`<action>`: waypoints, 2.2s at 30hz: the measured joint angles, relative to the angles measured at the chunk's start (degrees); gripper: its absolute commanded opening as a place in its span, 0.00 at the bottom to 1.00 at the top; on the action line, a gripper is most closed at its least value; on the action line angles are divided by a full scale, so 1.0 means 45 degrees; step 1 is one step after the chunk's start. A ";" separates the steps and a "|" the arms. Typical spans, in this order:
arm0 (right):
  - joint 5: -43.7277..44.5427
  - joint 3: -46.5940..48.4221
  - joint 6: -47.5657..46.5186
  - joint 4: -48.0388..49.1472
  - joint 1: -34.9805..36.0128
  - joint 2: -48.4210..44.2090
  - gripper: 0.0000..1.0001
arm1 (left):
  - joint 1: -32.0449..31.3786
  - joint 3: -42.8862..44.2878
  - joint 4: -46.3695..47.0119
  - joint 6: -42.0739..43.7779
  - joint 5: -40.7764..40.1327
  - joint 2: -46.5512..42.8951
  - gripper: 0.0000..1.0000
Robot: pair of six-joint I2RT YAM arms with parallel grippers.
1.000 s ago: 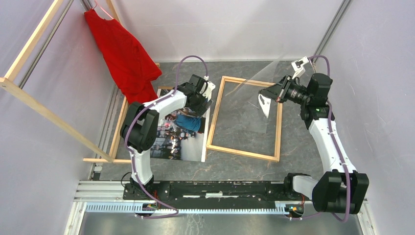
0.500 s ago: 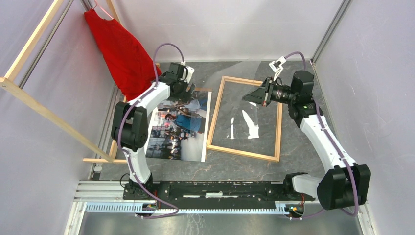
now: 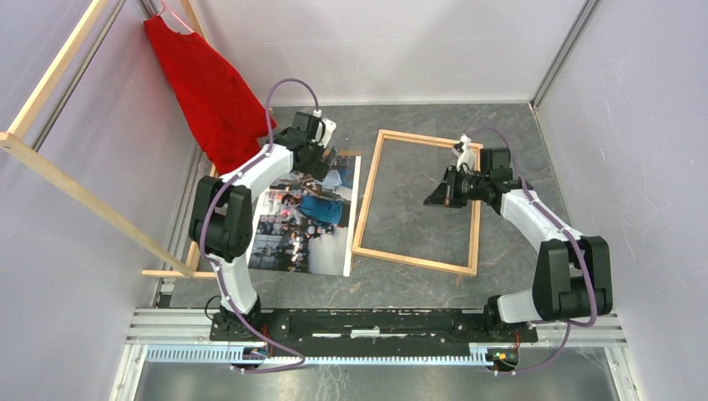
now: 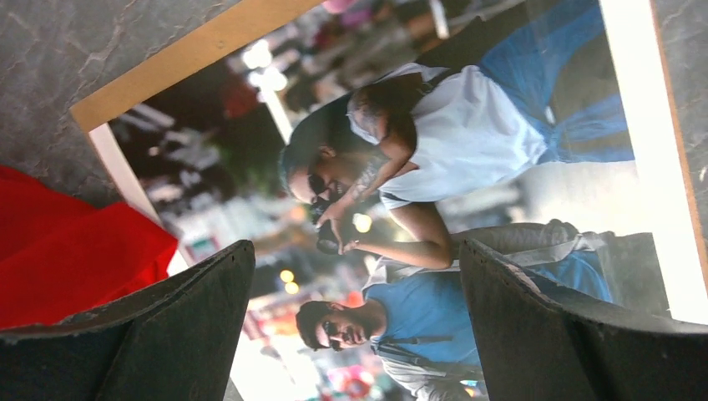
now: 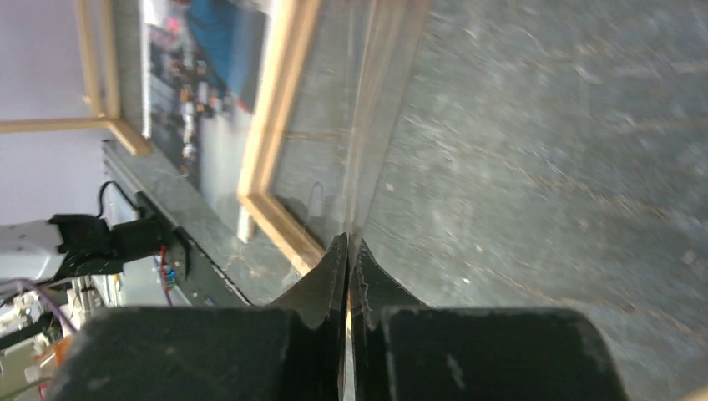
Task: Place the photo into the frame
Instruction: Place the photo frame item in the photo frame.
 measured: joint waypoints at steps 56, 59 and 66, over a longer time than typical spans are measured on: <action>0.2229 -0.2079 0.0835 0.0602 -0.2317 -0.0777 0.00 | -0.1734 -0.0204 0.0010 0.0044 -0.0335 0.0092 0.98; 0.2229 -0.2079 0.0840 0.0602 -0.2385 -0.0840 0.00 | -0.1758 -0.0204 0.0010 0.0053 -0.0335 0.0092 0.98; 0.2215 -0.2079 0.0855 0.0656 -0.2472 -0.0942 0.00 | -0.1817 -0.0204 0.0010 0.0340 -0.0335 0.0102 0.98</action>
